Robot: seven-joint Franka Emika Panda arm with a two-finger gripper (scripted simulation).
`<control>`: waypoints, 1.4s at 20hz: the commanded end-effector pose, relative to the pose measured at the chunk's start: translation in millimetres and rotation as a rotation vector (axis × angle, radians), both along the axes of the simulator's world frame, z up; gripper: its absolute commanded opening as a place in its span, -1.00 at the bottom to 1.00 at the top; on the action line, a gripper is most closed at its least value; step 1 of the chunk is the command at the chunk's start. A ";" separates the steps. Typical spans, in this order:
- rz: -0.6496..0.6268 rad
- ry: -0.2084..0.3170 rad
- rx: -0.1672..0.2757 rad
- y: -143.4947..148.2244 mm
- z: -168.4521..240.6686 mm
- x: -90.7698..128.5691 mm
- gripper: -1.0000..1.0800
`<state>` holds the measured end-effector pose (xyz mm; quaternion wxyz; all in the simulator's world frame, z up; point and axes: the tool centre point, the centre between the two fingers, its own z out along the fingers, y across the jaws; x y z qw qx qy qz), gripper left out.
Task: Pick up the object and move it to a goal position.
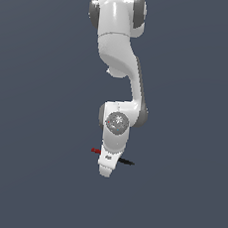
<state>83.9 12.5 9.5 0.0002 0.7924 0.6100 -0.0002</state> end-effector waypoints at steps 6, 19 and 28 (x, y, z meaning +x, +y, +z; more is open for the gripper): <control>0.000 0.000 0.001 0.2 -1.5 0.6 -1.00; 0.003 0.000 0.001 6.5 10.2 -3.4 -1.00; 0.003 0.000 0.000 22.2 55.7 -21.6 -1.00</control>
